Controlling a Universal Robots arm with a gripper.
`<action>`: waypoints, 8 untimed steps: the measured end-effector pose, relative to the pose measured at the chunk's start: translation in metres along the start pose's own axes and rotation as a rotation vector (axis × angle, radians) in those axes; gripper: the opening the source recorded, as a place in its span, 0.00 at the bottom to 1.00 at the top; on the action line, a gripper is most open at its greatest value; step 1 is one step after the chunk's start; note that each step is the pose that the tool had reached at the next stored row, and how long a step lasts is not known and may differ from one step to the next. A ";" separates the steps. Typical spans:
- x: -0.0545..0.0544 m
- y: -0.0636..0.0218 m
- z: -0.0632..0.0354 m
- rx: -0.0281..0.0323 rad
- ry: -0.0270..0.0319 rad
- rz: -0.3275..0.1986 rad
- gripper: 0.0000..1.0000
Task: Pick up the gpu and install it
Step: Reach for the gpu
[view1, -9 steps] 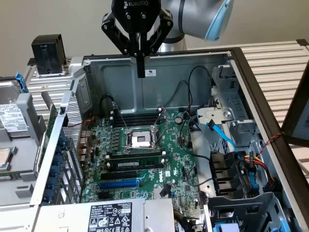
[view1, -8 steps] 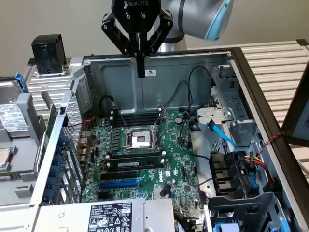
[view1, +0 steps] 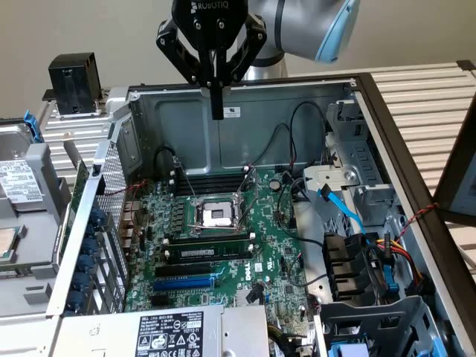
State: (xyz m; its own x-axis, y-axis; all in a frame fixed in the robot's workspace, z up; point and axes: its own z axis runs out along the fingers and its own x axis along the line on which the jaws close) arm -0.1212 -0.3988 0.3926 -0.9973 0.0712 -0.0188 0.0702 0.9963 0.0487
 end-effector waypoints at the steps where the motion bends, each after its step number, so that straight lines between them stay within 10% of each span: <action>1: 0.000 0.0000 0.0000 0.0001 0.0000 0.000 0.11; 8: 0.018 -0.0013 -0.0003 -0.0001 0.0000 0.000 0.11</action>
State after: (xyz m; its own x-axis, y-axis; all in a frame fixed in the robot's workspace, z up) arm -0.1397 -0.3988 0.3925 -0.9973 0.0712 -0.0188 0.0702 0.9963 0.0488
